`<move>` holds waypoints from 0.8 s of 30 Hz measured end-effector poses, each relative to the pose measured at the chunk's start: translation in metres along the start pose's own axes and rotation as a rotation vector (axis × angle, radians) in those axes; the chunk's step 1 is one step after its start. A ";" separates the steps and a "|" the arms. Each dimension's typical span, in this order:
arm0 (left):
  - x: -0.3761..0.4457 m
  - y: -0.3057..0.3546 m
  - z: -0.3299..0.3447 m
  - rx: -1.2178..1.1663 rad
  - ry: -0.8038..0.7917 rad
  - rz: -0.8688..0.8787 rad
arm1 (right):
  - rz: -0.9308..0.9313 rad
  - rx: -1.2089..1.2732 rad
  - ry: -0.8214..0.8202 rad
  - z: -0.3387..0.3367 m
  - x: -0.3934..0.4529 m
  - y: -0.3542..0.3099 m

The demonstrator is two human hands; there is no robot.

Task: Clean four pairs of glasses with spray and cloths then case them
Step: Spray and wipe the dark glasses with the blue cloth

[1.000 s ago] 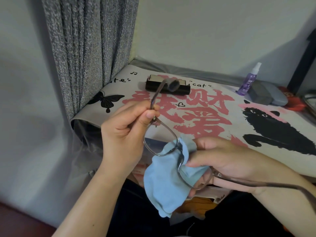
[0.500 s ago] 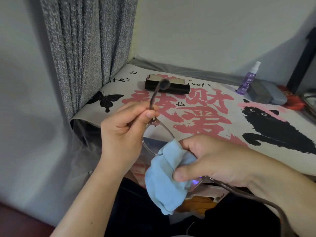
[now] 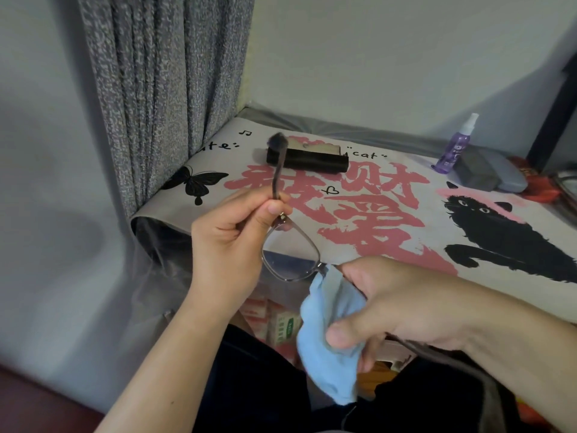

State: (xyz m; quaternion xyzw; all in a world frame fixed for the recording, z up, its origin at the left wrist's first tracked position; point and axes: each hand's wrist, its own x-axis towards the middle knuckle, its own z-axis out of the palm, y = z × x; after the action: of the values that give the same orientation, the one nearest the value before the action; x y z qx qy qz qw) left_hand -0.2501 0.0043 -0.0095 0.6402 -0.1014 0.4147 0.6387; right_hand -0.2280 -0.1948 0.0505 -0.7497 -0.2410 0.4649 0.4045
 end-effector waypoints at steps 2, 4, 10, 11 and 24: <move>0.000 -0.001 0.003 -0.032 -0.004 -0.025 | -0.065 0.056 0.042 0.006 0.000 -0.005; -0.001 -0.002 0.004 -0.053 -0.012 -0.037 | -0.105 0.089 0.076 0.008 0.001 -0.008; -0.001 -0.004 0.004 -0.093 -0.011 -0.055 | -0.163 0.119 0.061 0.004 0.003 -0.004; -0.001 -0.005 0.005 -0.119 -0.005 -0.064 | -0.150 0.128 0.061 0.004 0.001 -0.005; -0.001 0.007 0.003 0.162 -0.146 0.150 | 0.052 0.219 0.210 0.007 0.002 -0.003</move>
State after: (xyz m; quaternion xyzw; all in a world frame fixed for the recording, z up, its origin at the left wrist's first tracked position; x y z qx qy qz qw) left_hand -0.2542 0.0002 -0.0046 0.7088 -0.1611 0.4205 0.5429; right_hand -0.2335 -0.1887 0.0503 -0.7516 -0.1255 0.4177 0.4949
